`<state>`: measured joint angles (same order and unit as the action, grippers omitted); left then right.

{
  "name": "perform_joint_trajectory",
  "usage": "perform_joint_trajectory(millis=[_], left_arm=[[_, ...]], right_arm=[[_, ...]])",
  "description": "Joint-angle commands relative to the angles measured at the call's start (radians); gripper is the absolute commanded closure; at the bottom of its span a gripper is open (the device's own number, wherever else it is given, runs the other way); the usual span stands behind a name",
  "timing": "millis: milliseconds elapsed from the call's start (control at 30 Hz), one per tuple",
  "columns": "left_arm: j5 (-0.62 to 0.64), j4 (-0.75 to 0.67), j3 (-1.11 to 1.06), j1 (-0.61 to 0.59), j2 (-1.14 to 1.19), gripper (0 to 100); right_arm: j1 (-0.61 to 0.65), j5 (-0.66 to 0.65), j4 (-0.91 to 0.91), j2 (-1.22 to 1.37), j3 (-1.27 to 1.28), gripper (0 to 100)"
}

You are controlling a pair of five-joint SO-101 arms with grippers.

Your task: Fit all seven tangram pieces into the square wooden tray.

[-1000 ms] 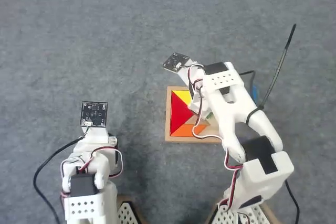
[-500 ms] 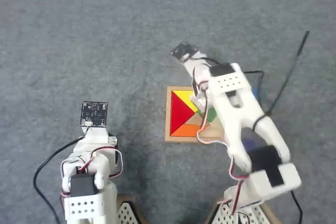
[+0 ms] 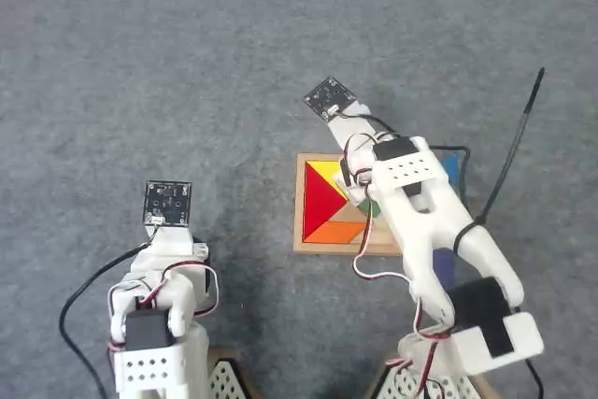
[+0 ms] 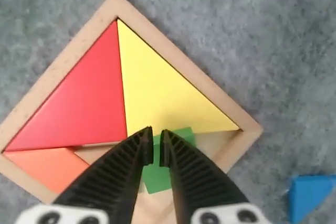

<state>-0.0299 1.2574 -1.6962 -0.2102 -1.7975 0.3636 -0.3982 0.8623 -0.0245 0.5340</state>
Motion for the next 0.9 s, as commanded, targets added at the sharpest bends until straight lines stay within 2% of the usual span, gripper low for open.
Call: perform_joint_trajectory(millis=[0,300,500,667,867], left_arm=[[0.017,0.003,0.013,-0.002,-0.018,98],[0.017,0.003,0.013,-0.002,-0.018,98],[0.017,0.003,0.013,-0.002,-0.018,98],[0.017,0.003,0.013,-0.002,-0.018,98],[0.017,0.003,0.013,-0.002,-0.018,98]], right_arm=[[-0.004,0.006,-0.024,0.038,-0.009,97.2],[-0.005,-0.012,-0.015,0.048,-0.008,97.6],[-0.012,0.038,-0.042,-0.148,0.069,97.6],[-0.117,0.092,-0.105,-0.305,0.184,97.6],[-0.182,0.084,-0.104,-0.185,0.187,97.6]])
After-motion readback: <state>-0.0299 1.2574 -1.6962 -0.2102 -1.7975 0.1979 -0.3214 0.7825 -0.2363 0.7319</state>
